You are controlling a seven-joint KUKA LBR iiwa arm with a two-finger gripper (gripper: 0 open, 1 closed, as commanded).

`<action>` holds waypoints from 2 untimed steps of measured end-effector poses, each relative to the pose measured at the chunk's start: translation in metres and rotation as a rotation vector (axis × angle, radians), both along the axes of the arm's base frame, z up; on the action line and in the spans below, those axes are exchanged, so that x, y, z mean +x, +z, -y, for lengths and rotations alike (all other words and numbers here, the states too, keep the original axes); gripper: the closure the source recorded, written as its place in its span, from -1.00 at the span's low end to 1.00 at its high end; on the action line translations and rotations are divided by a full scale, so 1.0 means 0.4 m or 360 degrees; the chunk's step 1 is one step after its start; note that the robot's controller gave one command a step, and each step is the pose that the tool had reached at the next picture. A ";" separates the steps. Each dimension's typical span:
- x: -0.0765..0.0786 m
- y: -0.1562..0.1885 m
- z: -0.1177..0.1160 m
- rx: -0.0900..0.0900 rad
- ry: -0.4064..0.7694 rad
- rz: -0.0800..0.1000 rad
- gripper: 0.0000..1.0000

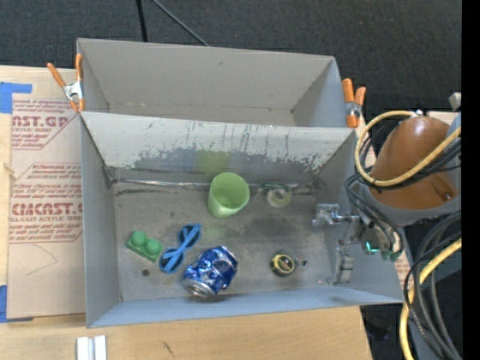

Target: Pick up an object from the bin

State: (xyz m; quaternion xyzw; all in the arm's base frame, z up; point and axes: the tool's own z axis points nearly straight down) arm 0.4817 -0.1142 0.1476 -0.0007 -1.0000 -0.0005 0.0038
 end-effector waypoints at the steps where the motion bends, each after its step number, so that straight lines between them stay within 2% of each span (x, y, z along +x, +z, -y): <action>1: 0.015 -0.193 -0.138 0.0000 0.0523 0.0029 -1.00; 2: 0.014 -0.189 -0.135 -0.0002 0.0521 0.0024 1.00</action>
Offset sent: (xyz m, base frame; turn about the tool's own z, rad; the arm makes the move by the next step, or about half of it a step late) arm 0.0030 0.0531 -0.0776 -0.3268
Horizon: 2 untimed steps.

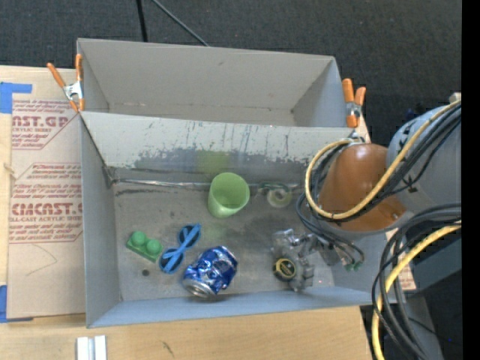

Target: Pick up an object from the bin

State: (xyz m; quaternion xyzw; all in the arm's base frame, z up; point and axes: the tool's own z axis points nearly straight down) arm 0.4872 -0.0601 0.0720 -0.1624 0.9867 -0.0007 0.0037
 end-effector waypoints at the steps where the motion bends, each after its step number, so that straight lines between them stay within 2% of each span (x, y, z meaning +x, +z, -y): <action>1: -0.015 -0.002 -0.170 -0.0007 0.1290 -0.0008 1.00; 2: 0.037 0.412 -0.124 -0.0009 0.1296 0.0003 1.00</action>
Offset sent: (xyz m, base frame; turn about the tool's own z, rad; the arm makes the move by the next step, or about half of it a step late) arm -0.0070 0.0676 -0.0020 -0.8108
